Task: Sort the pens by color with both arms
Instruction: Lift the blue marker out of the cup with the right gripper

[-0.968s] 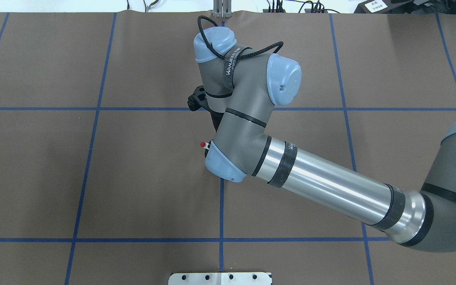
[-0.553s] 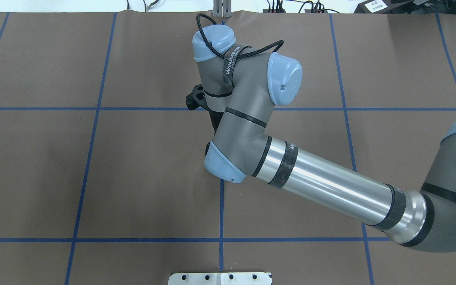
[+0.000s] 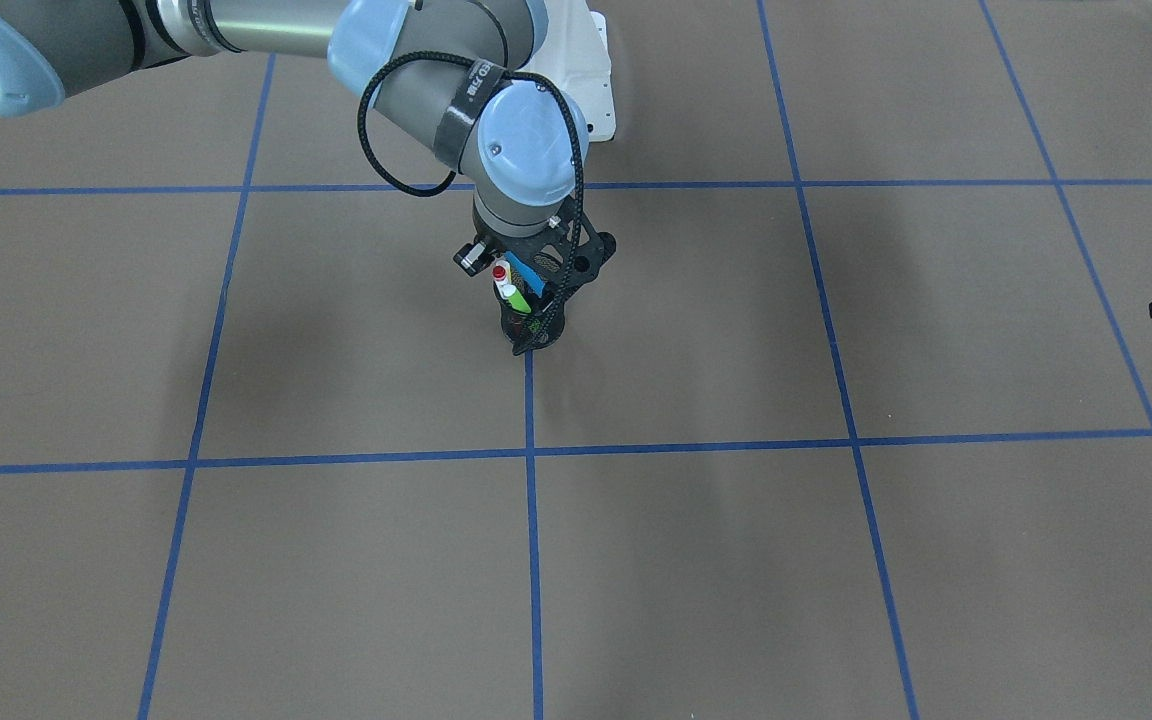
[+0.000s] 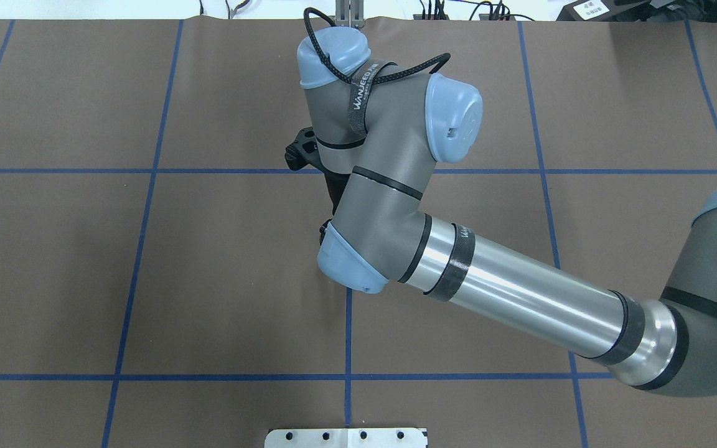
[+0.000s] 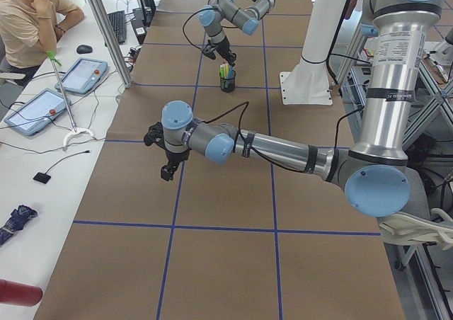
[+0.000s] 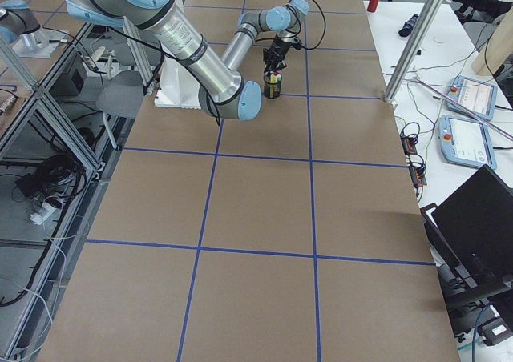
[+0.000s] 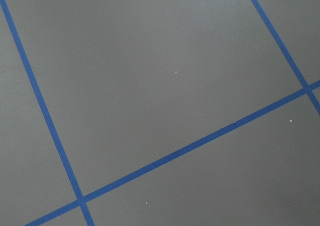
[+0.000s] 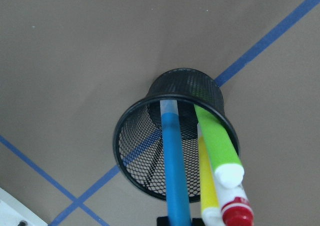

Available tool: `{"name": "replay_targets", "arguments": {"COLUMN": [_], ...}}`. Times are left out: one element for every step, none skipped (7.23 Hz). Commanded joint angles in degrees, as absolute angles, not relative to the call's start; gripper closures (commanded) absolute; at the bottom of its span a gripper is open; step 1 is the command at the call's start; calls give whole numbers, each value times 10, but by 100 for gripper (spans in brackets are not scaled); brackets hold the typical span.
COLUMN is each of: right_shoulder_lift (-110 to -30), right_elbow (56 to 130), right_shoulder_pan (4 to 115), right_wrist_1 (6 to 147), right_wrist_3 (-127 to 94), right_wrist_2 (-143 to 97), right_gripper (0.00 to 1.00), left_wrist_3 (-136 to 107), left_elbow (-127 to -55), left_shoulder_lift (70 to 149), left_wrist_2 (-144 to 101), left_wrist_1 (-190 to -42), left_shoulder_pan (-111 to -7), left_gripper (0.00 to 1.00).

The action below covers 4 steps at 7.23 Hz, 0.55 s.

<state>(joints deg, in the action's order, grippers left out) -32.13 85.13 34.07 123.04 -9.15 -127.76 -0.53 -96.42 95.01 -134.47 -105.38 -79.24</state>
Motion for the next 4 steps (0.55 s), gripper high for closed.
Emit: {"name": "replay_targets", "arguments": {"right_shoulder_lift": [-317,-319,-317,-316], "right_elbow": [922,964,985,997], "right_shoulder_pan": [344,353,371,387], "right_wrist_1": [1279,1291,1296,1296], "right_wrist_3": [-91,-92,-100,-115], "right_wrist_2": [-1278,-1280,-1284,-1284], "right_gripper": [93,92,93,93], "left_wrist_3": [-5,-5,-5,-6], "left_elbow": [-964,-964,-964,-966], "left_shoulder_lift": [950,950,950,950], "left_wrist_2": [-1345,-1345,-1345,-1345], "left_wrist_1": [-1054,-1054,-1054,-1054], "left_shoulder_pan": [-793,-793,-793,-793], "left_gripper": [0,0,0,0]}}
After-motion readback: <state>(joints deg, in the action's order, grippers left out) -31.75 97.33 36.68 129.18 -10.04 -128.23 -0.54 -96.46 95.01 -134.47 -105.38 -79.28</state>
